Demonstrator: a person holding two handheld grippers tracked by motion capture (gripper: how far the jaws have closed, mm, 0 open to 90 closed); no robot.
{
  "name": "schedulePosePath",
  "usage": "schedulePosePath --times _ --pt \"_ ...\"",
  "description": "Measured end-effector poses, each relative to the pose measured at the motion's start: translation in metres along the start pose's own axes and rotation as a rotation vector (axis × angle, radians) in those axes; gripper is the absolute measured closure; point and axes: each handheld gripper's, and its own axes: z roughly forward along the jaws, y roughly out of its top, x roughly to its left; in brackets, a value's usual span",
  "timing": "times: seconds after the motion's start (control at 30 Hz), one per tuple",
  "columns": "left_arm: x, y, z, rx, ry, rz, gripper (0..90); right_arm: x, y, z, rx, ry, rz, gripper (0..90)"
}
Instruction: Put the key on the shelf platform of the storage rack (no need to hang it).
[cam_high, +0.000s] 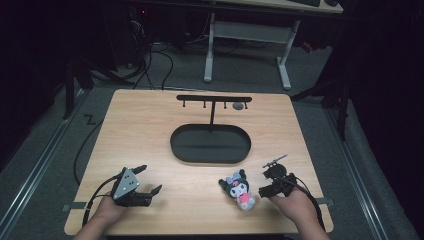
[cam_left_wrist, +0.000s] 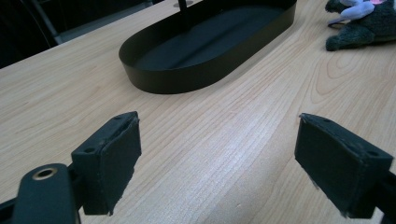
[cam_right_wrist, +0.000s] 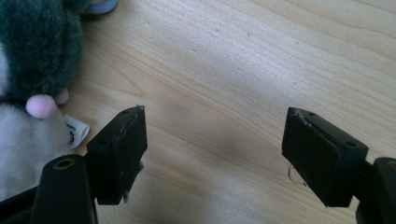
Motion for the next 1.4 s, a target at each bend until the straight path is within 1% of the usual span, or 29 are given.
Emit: schedulePosePath --times 0.1,0.13,0.2,0.27,0.37,0.43,0.47,0.6,0.8,0.9,1.03,1.13,1.17,1.33,1.4 --pt "0.0 0.0 0.0 0.003 0.002 0.001 15.4 -0.001 0.002 -0.005 0.026 0.0 -0.011 22.8" --pt "0.0 0.0 0.0 0.003 0.001 0.001 15.4 0.0 0.002 -0.006 0.023 0.005 -0.002 22.8" --pt "0.0 0.0 0.0 0.002 0.001 0.002 15.4 -0.001 0.002 -0.008 0.027 0.012 0.001 22.8" --pt "0.0 0.0 0.0 0.001 0.0 0.002 15.4 -0.001 0.001 -0.01 0.03 0.008 -0.002 22.8" --pt "0.0 0.0 0.0 0.002 0.001 0.002 15.4 -0.001 0.001 -0.014 0.021 0.011 0.003 22.8" --pt "-0.001 0.0 0.0 0.002 0.0 0.003 15.4 0.0 0.001 -0.017 0.012 0.024 0.007 22.8" --pt "-0.001 0.0 0.0 0.001 0.0 0.004 15.4 0.0 0.001 -0.018 0.017 0.022 0.007 22.8" --pt "-0.001 0.0 0.001 0.008 0.0 0.005 15.4 0.003 0.002 -0.024 0.008 0.025 -0.004 22.8" --pt "0.0 0.0 0.001 0.004 0.0 0.003 15.4 0.012 0.006 -0.033 -0.009 0.038 -0.021 22.8" --pt "0.0 0.0 0.001 0.008 -0.003 0.004 15.4 0.016 0.009 -0.037 -0.028 0.05 -0.023 22.8" --pt "0.0 0.001 0.001 0.007 -0.005 -0.002 15.4 0.024 0.012 -0.04 -0.035 0.064 -0.032 22.6" --pt "0.0 0.001 0.002 0.01 -0.003 0.003 15.4 0.028 0.014 -0.041 -0.048 0.072 -0.05 22.6" --pt "-0.001 0.001 0.001 0.012 -0.005 0.006 15.4 0.03 0.014 -0.041 -0.053 0.08 -0.048 22.6" --pt "-0.001 0.001 0.002 0.012 -0.004 0.005 15.4 0.043 0.013 -0.043 -0.057 0.098 -0.074 22.6" --pt "-0.001 0.001 0.002 0.013 -0.004 0.007 15.4 0.048 0.013 -0.043 -0.062 0.112 -0.075 22.6"
